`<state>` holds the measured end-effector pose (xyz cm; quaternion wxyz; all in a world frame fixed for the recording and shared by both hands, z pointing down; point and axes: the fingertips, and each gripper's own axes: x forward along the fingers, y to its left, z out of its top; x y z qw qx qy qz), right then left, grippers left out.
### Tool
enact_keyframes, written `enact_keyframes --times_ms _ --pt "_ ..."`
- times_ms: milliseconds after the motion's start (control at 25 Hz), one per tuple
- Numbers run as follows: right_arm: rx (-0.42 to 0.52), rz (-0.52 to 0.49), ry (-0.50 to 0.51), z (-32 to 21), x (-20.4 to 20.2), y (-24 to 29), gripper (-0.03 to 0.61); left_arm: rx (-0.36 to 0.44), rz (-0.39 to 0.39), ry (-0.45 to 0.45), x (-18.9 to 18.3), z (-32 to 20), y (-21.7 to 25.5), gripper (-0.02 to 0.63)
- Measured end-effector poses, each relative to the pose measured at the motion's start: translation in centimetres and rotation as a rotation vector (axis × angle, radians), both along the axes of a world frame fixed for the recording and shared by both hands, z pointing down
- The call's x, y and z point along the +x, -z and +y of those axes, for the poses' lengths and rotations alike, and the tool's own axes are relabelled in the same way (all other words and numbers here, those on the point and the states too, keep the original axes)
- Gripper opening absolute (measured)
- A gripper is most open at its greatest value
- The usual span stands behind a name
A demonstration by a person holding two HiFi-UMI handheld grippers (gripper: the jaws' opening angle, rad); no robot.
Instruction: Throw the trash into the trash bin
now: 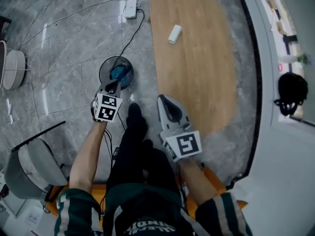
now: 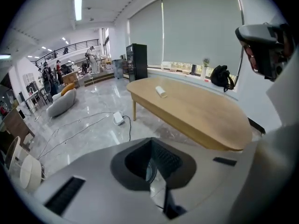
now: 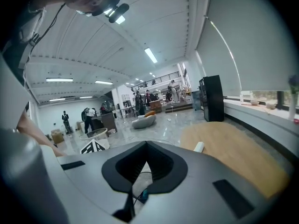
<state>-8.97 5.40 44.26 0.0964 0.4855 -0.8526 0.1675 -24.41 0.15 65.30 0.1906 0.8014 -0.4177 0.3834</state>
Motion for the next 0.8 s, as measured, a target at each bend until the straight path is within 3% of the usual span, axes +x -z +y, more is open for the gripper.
enact_keyframes --times_ms 320,800 --pt "0.027 0.021 -0.084 1.8 5.2 5.8 0.0 0.057 0.073 -0.061 7.5 -0.9 6.9 0.002" --pt "-0.008 0.043 -0.211 -7.7 9.9 3.1 0.0 0.073 0.148 -0.185 16.1 -12.5 5.9 0.002"
